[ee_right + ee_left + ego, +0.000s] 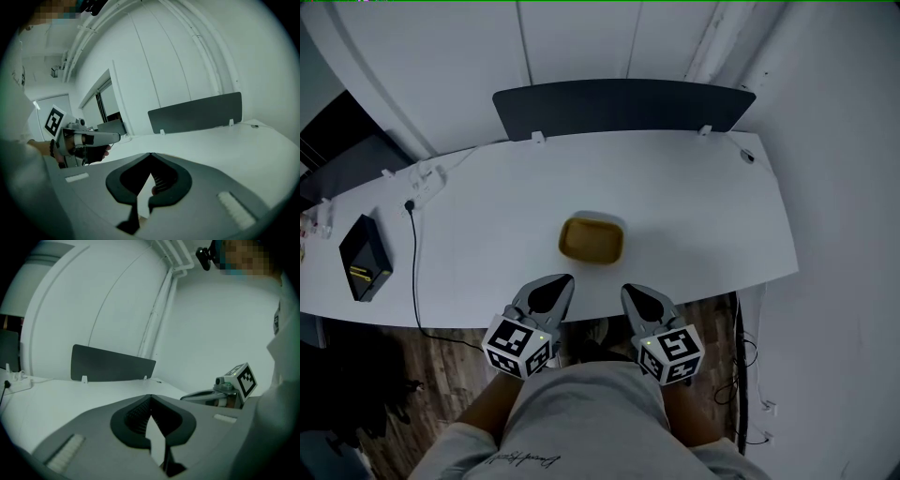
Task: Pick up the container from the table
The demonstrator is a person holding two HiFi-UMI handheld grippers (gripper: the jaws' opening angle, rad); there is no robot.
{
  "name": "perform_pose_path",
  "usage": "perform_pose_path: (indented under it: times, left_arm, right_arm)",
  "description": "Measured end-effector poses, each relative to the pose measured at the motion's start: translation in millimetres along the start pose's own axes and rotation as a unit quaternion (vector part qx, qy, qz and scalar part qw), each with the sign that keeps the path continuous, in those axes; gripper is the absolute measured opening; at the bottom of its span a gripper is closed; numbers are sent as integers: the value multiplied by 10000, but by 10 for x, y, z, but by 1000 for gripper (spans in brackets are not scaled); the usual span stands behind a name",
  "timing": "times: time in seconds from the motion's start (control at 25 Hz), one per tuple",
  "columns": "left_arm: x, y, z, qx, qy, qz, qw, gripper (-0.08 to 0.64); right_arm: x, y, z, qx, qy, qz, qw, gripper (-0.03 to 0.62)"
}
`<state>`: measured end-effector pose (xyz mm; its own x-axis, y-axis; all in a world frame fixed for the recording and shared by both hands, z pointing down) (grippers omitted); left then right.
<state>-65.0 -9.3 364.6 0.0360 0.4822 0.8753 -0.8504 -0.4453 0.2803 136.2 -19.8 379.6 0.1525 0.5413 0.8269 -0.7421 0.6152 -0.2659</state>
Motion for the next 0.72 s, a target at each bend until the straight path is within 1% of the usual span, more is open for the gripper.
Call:
perform_pose_path:
  times: [0.32, 0.56, 0.72]
  left_arm:
    - [-190, 0, 249, -127, -17, 71, 9999, 2]
    - [-241, 88, 245, -211, 34, 94, 9997, 2]
    - [-277, 204, 254, -204, 32, 129, 9997, 1]
  right_arm:
    - [-188, -333, 75, -88, -35, -24, 10000, 14]
    - [-269, -344, 150, -119, -15, -22, 9999, 14]
    - [-312, -318, 212, -59, -13, -6, 10000, 14]
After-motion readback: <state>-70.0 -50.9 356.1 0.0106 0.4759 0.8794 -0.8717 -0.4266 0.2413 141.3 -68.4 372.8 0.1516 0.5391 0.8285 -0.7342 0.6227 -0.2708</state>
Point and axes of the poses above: the fingertips, and each gripper's own axes: z forward along the fingers, y to its left, x out of its underside, the point moved 8 cm from there along -z, backward along the fingers, and after that the axes turned 5 degrees about y, right-handed, at the moved point
